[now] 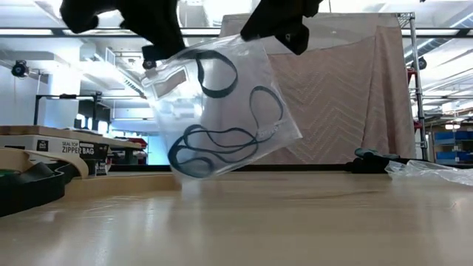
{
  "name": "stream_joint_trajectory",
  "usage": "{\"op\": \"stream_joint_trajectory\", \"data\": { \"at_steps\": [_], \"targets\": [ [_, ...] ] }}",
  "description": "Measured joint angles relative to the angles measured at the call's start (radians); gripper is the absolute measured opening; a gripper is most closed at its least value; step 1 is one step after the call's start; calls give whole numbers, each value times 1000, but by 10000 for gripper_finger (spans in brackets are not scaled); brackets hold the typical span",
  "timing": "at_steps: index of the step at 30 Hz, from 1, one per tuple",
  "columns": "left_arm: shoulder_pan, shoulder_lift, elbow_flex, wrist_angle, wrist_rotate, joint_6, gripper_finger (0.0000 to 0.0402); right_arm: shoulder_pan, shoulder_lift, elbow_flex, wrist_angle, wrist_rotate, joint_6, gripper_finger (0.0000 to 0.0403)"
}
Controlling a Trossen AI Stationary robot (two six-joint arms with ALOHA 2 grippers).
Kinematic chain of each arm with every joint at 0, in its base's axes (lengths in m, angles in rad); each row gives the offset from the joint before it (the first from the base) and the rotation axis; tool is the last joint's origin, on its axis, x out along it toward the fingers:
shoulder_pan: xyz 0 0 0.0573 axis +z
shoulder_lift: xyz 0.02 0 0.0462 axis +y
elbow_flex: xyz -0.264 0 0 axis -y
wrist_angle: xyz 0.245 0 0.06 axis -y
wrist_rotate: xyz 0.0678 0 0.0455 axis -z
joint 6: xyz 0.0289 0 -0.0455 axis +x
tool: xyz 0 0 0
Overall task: Sort rubber bands
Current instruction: Put the blue rubberband into the transparent zip bag
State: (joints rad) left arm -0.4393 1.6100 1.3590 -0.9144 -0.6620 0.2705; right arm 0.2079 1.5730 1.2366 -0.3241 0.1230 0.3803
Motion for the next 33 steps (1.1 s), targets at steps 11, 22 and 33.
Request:
{"op": "stream_joint_trajectory", "data": {
  "at_steps": [11,22,33],
  "targets": [
    [42,-1,0,104,62,47,16,-15,1,0,6,8,-1,0],
    [52,-2,0,162,223,41,17,-17,15,0,18,7,1,0],
    [78,-2,0,208,279,-46,86,-17,15,0,53,7,-16,0]
  ]
}}
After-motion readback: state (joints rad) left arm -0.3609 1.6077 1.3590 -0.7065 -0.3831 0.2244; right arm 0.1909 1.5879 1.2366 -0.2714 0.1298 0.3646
